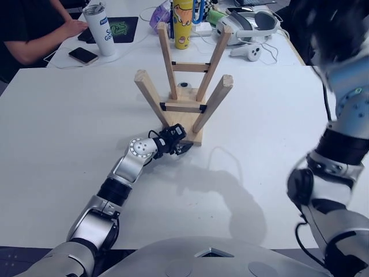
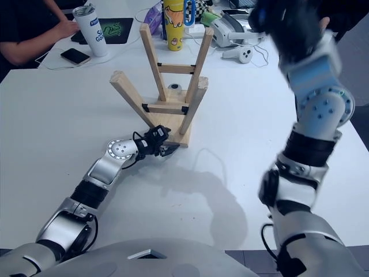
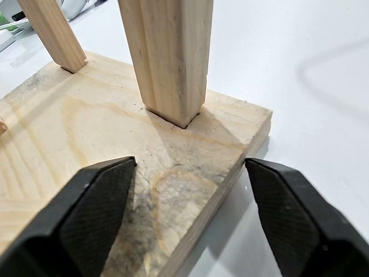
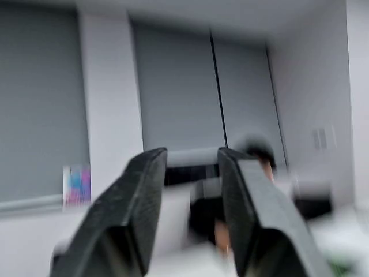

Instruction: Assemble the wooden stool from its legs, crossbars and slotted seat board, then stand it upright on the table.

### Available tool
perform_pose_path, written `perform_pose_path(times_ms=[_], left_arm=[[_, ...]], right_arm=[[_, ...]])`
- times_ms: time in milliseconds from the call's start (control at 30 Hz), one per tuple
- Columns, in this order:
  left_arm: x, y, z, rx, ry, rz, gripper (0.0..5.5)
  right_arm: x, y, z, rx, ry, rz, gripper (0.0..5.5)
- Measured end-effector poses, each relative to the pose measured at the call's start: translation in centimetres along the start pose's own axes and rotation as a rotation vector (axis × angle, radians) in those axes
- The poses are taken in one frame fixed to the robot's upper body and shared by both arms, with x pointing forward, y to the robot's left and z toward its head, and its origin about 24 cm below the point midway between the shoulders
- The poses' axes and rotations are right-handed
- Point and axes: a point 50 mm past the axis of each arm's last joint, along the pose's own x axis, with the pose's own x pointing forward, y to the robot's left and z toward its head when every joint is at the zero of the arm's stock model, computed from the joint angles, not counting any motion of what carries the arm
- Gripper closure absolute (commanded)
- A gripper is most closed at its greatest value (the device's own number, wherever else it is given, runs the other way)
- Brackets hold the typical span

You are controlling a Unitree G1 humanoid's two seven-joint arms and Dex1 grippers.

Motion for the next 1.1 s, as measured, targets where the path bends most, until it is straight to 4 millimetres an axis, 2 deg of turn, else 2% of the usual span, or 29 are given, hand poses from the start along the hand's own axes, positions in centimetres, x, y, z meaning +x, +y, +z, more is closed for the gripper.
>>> perform_pose_path(times_ms=[33,67,133,167,200,267,333,367,433,467,567,667,733,800,867,933,1033,1100], left_arm=[[0.0,0.0,-0.1,-0.002,0.005,-0.001,1.96],[0.1,0.1,0.0,0.000,0.003,0.002,1.96],[0.1,0.1,0.2,0.010,-0.013,-0.003,1.96],[0.1,0.0,0.4,0.013,-0.027,-0.007,1.96],[0.2,0.2,0.2,0.007,-0.011,-0.001,1.96],[0.3,0.2,0.0,0.002,-0.003,0.000,1.96],[0.4,0.1,0.0,0.000,-0.002,-0.001,1.96],[0.5,0.1,0.1,-0.001,-0.008,0.000,1.96],[0.6,0.0,0.2,-0.006,-0.015,0.002,1.96],[0.6,0.0,0.2,-0.012,-0.017,0.006,1.96],[0.5,0.1,0.0,-0.031,-0.027,0.033,1.96],[0.4,-0.2,-0.2,-0.071,-0.063,0.062,1.96],[-0.1,-0.7,-0.3,-0.107,-0.120,0.085,1.96],[-1.1,-1.8,-0.6,-0.160,-0.189,0.099,1.96],[-2.3,-2.8,-0.7,-0.173,-0.243,0.127,1.96],[-3.8,-3.5,0.5,-0.109,-0.348,0.172,2.13],[-6.4,-3.8,2.4,0.018,-0.490,0.314,2.52],[-9.7,-3.1,3.1,0.073,-0.570,0.550,2.83]], right_arm=[[0.2,0.2,-1.6,0.028,0.027,-0.009,4.69],[-0.3,-0.2,-4.1,0.063,0.119,-0.058,4.87],[-3.4,-1.3,-10.5,0.136,0.396,-0.222,5.19],[-5.8,-1.3,-14.0,0.158,0.549,-0.296,5.37],[-5.8,-0.7,-15.0,0.107,0.604,-0.270,5.47],[-6.0,-0.7,-15.2,0.043,0.624,-0.271,5.47],[-6.2,-0.9,-14.6,0.044,0.567,-0.272,5.47],[-6.3,-1.2,-13.9,0.099,0.489,-0.274,5.47],[-5.8,-1.5,-12.0,0.166,0.333,-0.254,5.47],[-5.4,-1.7,-10.0,0.176,0.237,-0.227,5.47],[-4.5,-0.5,-5.8,0.239,0.055,-0.091,5.47],[-4.3,1.0,-3.4,0.284,-0.031,0.022,5.47],[-4.3,1.1,-2.6,0.274,-0.055,-0.033,5.47],[-5.6,-0.4,-2.5,0.169,-0.010,-0.282,5.47],[-8.5,-2.1,-3.8,0.049,0.086,-0.565,5.47],[-11.8,-3.0,-5.4,-0.084,0.201,-0.809,5.50],[-15.8,-2.6,-7.4,-0.249,0.329,-1.055,5.50],[-18.0,-1.3,-9.1,-0.346,0.395,-1.187,5.50]])
